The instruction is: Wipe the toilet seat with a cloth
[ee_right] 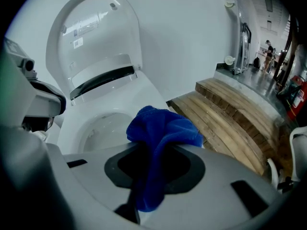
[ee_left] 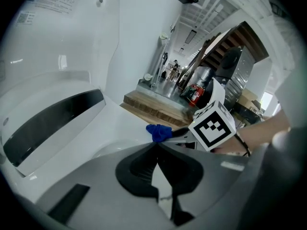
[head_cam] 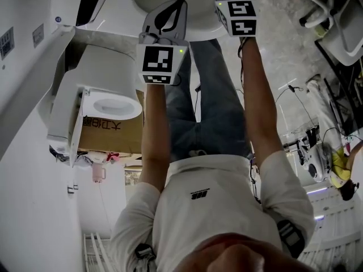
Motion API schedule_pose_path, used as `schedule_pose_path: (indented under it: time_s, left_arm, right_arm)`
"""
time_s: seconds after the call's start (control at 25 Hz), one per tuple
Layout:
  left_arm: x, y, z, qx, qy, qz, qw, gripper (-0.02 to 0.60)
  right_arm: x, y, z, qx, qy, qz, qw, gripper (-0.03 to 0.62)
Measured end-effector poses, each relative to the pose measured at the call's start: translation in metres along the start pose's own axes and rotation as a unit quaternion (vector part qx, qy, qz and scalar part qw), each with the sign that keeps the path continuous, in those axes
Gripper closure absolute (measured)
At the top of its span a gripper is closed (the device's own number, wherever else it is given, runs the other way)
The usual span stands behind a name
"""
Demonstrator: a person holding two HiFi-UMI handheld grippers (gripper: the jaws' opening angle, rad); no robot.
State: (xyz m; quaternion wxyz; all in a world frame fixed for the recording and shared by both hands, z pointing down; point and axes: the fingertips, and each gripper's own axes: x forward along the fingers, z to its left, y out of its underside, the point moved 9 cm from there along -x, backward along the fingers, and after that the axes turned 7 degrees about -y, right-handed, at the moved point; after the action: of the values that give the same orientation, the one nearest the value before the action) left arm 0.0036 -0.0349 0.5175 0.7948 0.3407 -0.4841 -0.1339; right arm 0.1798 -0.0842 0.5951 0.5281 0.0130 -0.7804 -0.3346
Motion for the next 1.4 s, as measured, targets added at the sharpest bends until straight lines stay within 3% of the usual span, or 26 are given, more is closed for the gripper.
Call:
schedule_pose_path:
  time_s: [0.52,1.4]
  left_arm:
    - [-0.015,0.001,0.039,-0.029,-0.024,-0.012,0.9992,0.572]
    - [-0.039,0.007,0.09,-0.062,-0.047,-0.029,0.9966,0.572]
  right_arm:
    - [0.038,-0.043,0.02,-0.054,-0.019,0.001,0.998,0.508]
    - [0.082,-0.096,0.059,-0.101,-0.037,-0.004,0.994,0.508]
